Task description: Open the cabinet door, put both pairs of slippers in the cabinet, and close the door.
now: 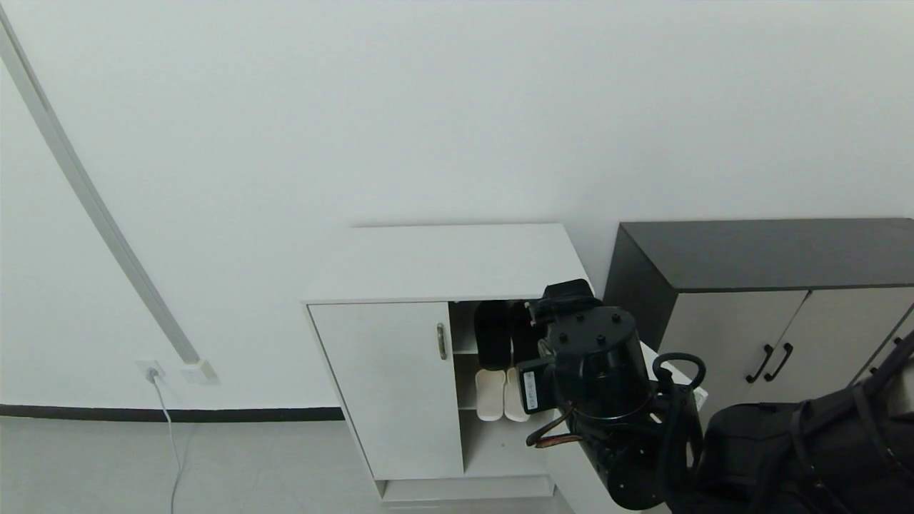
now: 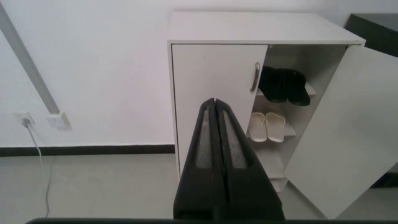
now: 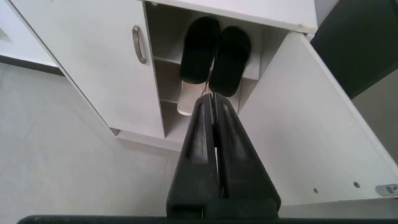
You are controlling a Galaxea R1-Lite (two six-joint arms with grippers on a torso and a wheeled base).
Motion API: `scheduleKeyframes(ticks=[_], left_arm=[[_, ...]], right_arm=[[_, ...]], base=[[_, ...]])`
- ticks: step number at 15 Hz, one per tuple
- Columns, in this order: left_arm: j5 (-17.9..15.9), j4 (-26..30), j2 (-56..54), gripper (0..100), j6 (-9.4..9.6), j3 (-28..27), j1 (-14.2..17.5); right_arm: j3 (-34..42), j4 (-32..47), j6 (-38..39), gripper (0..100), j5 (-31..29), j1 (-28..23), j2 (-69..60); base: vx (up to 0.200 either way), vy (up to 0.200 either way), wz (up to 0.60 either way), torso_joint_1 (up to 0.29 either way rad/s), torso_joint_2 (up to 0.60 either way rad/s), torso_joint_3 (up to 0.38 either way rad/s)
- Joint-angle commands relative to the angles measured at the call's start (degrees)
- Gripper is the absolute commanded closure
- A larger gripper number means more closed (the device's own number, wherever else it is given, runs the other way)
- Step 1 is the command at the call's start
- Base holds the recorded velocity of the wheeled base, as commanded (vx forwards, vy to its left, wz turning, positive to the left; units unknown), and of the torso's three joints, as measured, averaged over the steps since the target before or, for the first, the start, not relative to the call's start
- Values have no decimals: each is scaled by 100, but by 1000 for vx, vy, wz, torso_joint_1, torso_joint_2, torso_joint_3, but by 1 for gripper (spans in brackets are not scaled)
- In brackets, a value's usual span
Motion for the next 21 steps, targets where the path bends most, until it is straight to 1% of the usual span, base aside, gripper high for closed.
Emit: scheduleKeyframes(ticks=[1,5,12,18,21], left_arm=[[1,0,6,100,-4,7,1],[1,0,6,100,-4,-1,1],[1,0,6,100,-4,-1,1],[1,0,6,100,5,-1,1],[1,0,6,100,5,-1,1]], right_arm=[[3,-3,1,100,-12,4,-15],[47,-47,1,100,-38,-22,-6],[82,-38,-17,100,-12,-22,21],[135,-38,-78,100,6,-22,38],[223,-47,-184,100,-3,-57,109]], base=[[0,0,0,168,-369,-193],[0,0,0,149,-333,-170],[0,0,0,5,-9,-5],[0,0,-600,4,0,1],[0,0,0,0,0,0]])
